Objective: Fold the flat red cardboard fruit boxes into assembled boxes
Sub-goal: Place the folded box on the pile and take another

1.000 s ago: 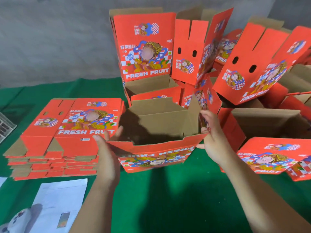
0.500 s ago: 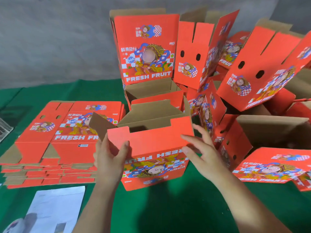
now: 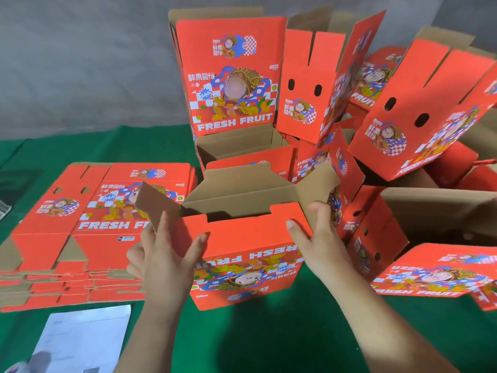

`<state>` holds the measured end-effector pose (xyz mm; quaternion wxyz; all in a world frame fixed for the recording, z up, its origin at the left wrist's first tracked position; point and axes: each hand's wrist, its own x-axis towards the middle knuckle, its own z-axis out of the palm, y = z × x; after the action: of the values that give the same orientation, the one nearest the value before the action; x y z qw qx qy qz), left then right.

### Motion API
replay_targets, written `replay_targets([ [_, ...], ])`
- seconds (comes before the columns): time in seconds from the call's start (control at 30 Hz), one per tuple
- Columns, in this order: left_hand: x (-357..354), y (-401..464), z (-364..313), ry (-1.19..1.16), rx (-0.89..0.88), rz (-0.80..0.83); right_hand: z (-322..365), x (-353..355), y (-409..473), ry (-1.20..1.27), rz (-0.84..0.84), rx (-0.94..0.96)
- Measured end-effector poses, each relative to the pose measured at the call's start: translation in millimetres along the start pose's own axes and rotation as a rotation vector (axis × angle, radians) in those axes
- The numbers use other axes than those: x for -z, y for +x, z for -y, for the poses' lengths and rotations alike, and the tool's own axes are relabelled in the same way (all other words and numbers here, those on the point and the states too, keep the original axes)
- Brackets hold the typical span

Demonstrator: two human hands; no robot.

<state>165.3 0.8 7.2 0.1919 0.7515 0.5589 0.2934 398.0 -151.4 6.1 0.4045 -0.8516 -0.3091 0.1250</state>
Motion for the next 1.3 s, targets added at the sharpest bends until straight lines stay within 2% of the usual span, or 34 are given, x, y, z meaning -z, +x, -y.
replay_targets([
  [0.07,-3,-2,2,0.012,-0.02,-0.069,2,0,2,0.031,0.029,-0.012],
  [0.17,-4,1,4,-0.001,-0.031,-0.196,4,3,2,-0.004,0.041,0.083],
  [0.27,0,8,6,0.028,-0.152,-0.213,4,5,5,-0.118,0.046,0.216],
  [0.33,0,9,4,-0.007,-0.281,-0.164,4,3,6,-0.173,0.047,0.294],
  [0.4,1,10,8,-0.206,-0.4,-0.096,7,-3,3,-0.2,0.045,0.365],
  [0.47,8,13,18,-0.413,-0.411,0.024,9,-11,-1,-0.193,0.033,0.418],
  [0.5,12,16,22,-0.418,-0.407,0.072,10,-14,-3,-0.18,0.018,0.434],
  [0.7,18,41,7,-0.145,-0.48,0.293,10,-13,1,-0.183,-0.018,0.436],
  [0.8,11,55,-13,-0.251,-0.399,0.416,12,-12,3,-0.171,-0.022,0.431],
  [0.93,3,69,-26,-0.193,-0.517,0.416,9,-7,5,-0.123,-0.068,0.404],
  [1.03,2,73,-25,-0.111,-0.479,0.415,10,-4,8,-0.068,-0.075,0.381],
  [1.2,-2,81,-22,-0.256,-0.386,0.485,11,-9,7,-0.128,-0.051,0.446],
  [1.3,-6,92,-17,-0.049,-0.41,0.505,7,-11,5,-0.158,-0.023,0.498],
])
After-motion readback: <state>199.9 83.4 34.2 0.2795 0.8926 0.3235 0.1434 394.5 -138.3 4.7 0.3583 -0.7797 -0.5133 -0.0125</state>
